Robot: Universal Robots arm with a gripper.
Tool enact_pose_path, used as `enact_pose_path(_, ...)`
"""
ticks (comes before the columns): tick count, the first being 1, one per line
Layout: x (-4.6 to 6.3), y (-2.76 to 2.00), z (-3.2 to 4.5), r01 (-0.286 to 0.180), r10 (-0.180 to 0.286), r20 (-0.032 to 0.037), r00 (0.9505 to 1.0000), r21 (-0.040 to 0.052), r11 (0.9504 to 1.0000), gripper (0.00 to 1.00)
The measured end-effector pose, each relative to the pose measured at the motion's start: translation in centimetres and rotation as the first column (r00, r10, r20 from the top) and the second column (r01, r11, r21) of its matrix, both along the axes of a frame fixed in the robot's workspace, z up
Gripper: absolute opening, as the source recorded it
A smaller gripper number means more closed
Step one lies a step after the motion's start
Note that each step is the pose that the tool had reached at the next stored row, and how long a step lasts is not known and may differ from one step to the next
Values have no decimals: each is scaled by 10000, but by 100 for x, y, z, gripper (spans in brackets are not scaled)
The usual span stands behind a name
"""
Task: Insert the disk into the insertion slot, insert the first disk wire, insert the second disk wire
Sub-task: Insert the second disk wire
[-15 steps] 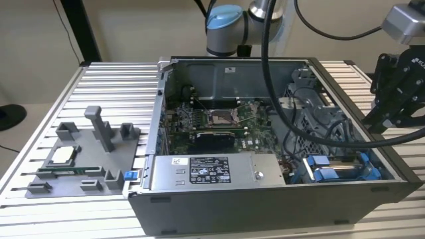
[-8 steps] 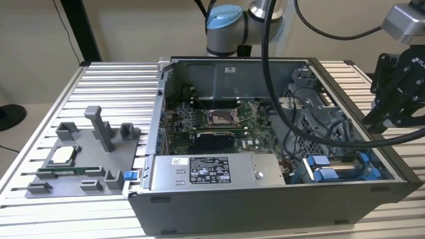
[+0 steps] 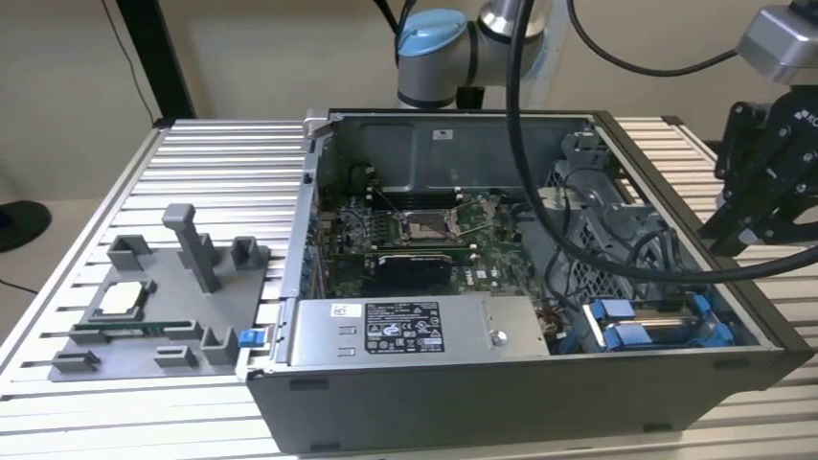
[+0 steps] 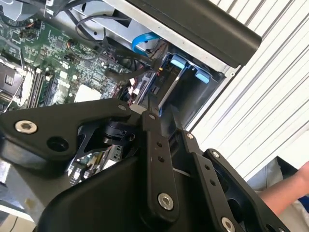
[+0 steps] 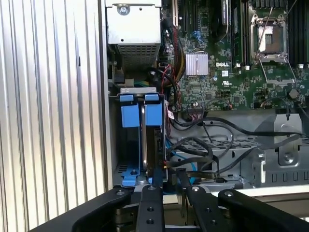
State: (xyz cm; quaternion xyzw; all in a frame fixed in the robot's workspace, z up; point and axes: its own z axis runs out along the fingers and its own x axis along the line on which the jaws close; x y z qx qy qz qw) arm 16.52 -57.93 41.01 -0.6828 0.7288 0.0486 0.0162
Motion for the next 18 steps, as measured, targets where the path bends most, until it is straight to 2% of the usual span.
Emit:
enact_pose_path(4,37,23,-5,2,-2,0,10000,3,10000,100)
enact_pose_path(9,97,29,-26,1,-1,-13,10000,2,10000,100)
enact_pose_path(18,150,36,-142,2,-2,-25,10000,2,10000,100)
